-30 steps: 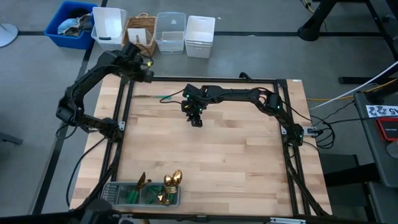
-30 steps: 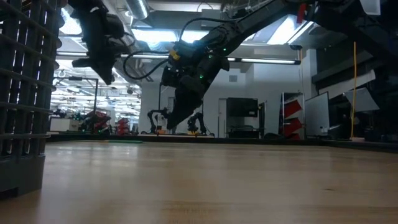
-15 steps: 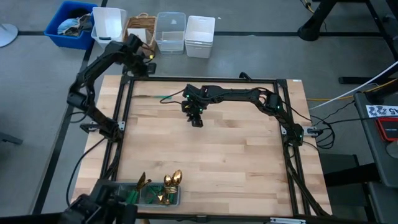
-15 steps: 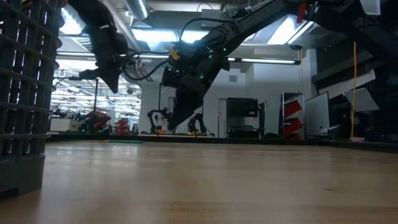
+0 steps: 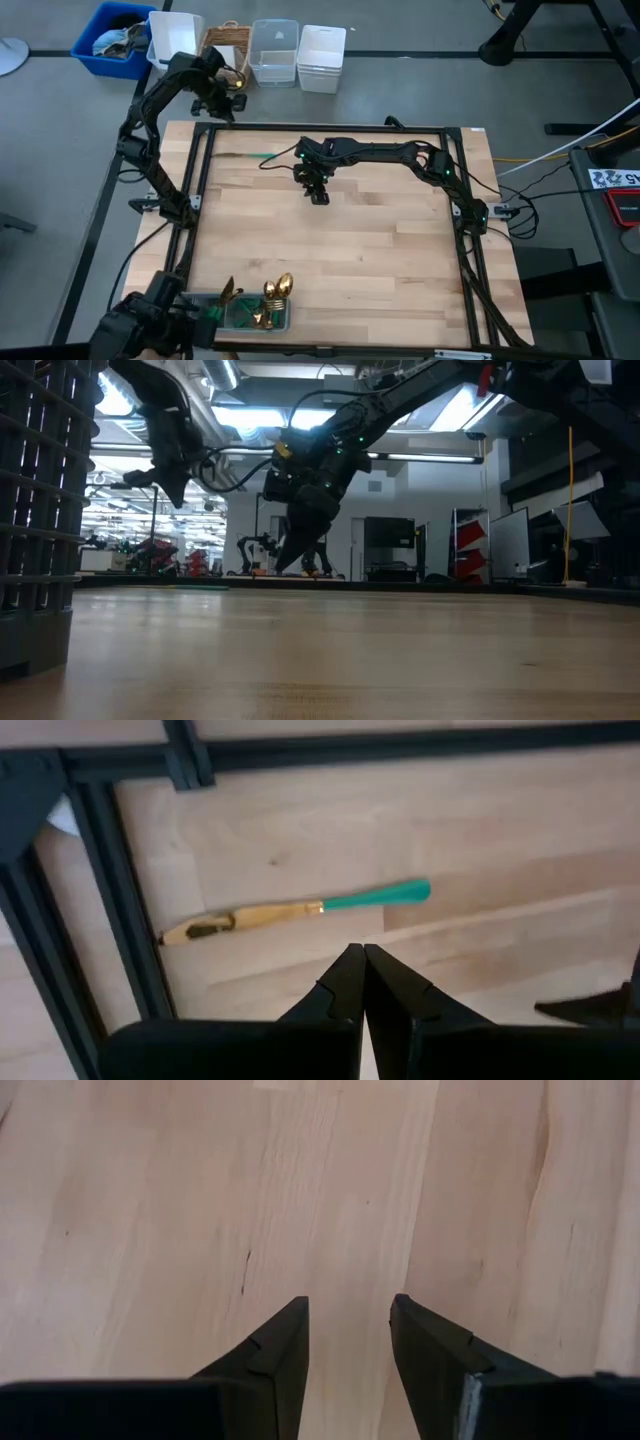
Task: Sort silverware
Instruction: Move the cutlery rack to the center of the table
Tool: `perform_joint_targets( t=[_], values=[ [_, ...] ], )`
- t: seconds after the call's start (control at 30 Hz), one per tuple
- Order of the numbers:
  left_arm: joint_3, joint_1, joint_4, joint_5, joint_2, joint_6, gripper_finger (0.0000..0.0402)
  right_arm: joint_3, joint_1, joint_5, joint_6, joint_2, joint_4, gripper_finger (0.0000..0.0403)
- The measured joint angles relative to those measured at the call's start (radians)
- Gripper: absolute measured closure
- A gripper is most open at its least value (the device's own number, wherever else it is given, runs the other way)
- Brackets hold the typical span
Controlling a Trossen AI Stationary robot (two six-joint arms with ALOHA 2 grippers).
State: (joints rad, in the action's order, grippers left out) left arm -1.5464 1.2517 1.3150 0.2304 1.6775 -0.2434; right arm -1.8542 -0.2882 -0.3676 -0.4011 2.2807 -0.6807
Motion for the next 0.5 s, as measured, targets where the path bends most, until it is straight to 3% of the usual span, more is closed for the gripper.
perform_joint_targets(
  t=[0.27,0.5],
  values=[
    [-0.086,-0.002,0.168,0.02,0.099,0.017,0.0401,0.0,0.0,0.081,-0.029,0.0,-0.092,0.026],
    [-0.121,-0.003,0.23,0.031,0.13,0.038,0.0401,-0.022,0.0,0.135,-0.17,-0.002,0.002,0.026]
  ],
)
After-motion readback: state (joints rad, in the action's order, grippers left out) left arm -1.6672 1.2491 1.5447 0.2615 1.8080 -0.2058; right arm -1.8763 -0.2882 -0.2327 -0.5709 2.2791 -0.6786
